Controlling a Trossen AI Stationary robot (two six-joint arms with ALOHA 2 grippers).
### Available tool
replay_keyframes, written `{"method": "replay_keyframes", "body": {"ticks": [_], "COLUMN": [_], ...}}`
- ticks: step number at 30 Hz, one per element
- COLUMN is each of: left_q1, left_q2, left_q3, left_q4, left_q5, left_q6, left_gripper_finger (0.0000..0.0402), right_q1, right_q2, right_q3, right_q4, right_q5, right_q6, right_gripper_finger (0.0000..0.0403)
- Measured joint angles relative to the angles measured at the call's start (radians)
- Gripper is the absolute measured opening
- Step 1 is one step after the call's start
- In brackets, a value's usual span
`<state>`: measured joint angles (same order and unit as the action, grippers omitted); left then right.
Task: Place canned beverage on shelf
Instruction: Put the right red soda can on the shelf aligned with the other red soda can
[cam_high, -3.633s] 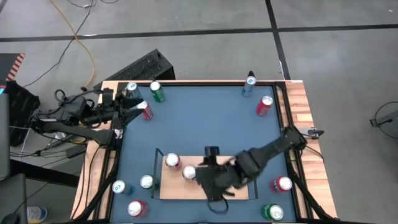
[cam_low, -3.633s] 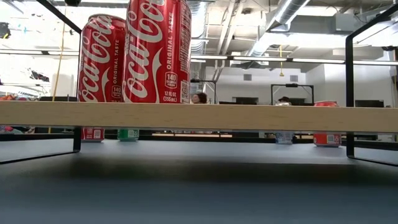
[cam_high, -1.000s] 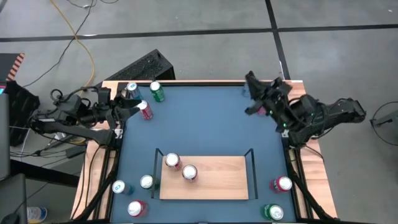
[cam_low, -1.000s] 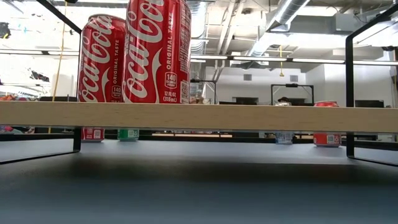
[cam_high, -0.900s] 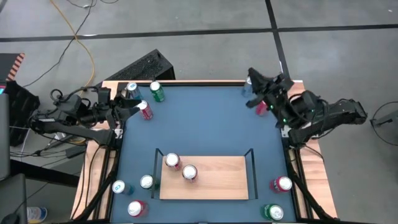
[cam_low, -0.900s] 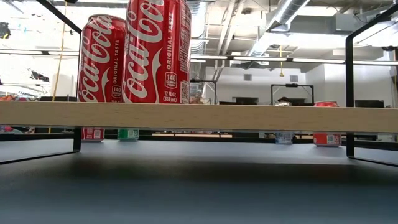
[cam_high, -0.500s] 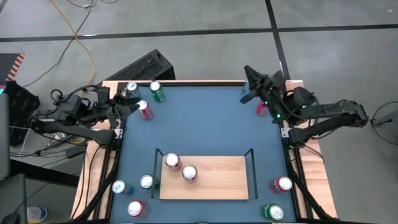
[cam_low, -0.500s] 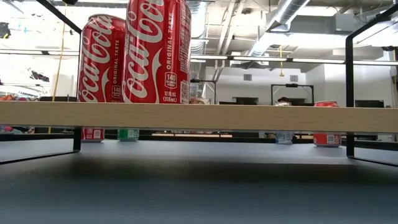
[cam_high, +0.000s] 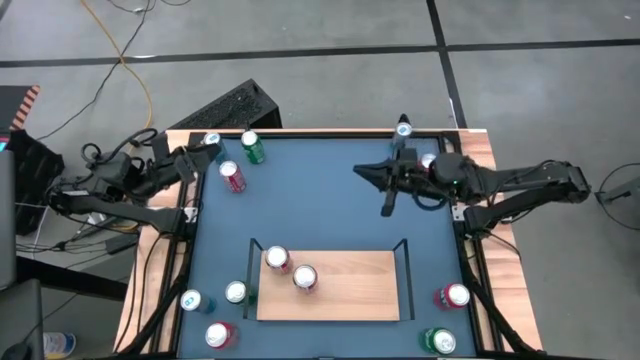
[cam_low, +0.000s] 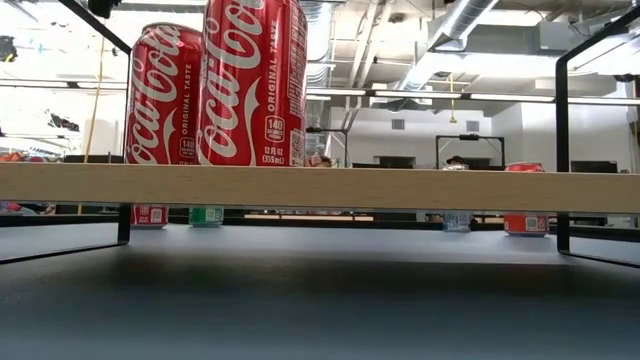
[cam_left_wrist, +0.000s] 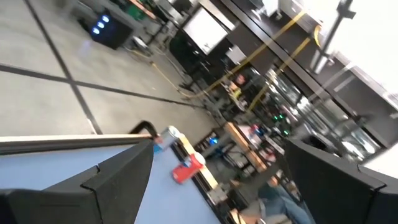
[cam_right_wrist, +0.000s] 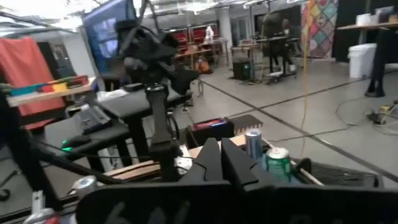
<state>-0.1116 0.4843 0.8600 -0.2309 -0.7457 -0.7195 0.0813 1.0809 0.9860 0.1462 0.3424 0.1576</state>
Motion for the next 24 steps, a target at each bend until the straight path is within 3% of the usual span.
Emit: {"method": "replay_keyframes", "body": {"ticks": [7,15,24], "left_q1": [0.000,0.000,0.000], "left_q2": [0.000,0.000,-0.001], "left_q3": [0.000,0.000,0.000], "left_q4": [-0.005,-0.004,-0.003], "left_q5": [-0.129,-0.134,-0.152], "left_q6": [-0.001,-0.001,-0.001], "left_gripper_finger": [0.0352,0.0352,0.0352], "right_q1": [0.051,0.114,0.191], "right_q2": [0.022,0.041,0.181], "right_q3": [0.000,0.000,0.013], "right_q4": [-0.010,0.000,-0.033], "right_q5": [-0.004,-0.003,0.012], "right_q6": [-0.032,-0.023,0.020], "right_gripper_finger": [0.0001,0.0001,0.0000]}}
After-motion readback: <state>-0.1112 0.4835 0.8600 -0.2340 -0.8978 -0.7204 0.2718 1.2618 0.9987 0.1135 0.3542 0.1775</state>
